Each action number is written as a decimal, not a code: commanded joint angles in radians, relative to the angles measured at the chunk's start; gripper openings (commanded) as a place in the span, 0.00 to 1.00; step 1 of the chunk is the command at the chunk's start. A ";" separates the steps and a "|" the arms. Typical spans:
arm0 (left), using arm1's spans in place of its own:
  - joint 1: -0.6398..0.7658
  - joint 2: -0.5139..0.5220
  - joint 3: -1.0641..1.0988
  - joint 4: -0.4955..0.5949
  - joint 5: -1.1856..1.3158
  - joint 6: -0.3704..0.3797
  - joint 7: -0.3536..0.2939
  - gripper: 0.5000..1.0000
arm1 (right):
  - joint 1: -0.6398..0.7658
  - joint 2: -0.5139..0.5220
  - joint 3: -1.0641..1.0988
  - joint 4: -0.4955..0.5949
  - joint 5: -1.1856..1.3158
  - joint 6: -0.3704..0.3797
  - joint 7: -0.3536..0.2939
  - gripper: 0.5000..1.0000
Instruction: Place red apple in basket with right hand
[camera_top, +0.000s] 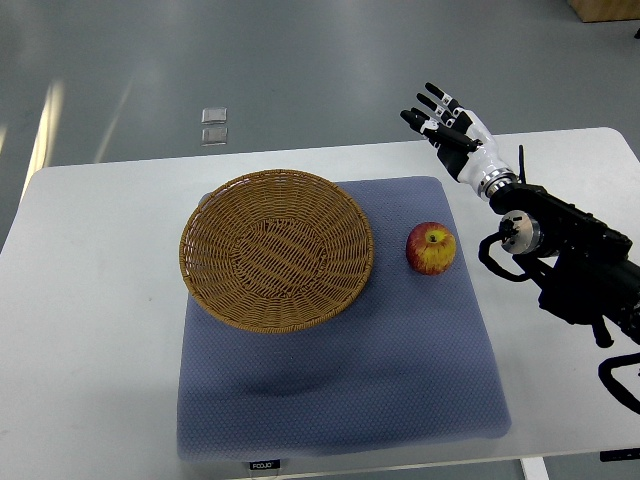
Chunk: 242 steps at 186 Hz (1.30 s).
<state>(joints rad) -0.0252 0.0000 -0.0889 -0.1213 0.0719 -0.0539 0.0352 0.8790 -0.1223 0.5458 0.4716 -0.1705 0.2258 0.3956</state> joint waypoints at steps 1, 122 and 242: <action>0.001 0.000 0.000 0.000 0.000 0.000 0.000 1.00 | 0.003 -0.030 -0.032 0.039 -0.191 0.007 0.003 0.84; 0.001 0.000 0.000 0.000 0.000 0.000 0.000 1.00 | 0.155 -0.373 -0.173 0.372 -1.141 0.112 0.109 0.84; 0.001 0.000 0.000 0.000 0.000 0.000 0.000 1.00 | 0.173 -0.447 -0.346 0.501 -1.478 0.059 0.154 0.84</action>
<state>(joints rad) -0.0246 0.0000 -0.0890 -0.1211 0.0721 -0.0539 0.0352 1.0549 -0.5726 0.2056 0.9748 -1.6178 0.3066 0.5504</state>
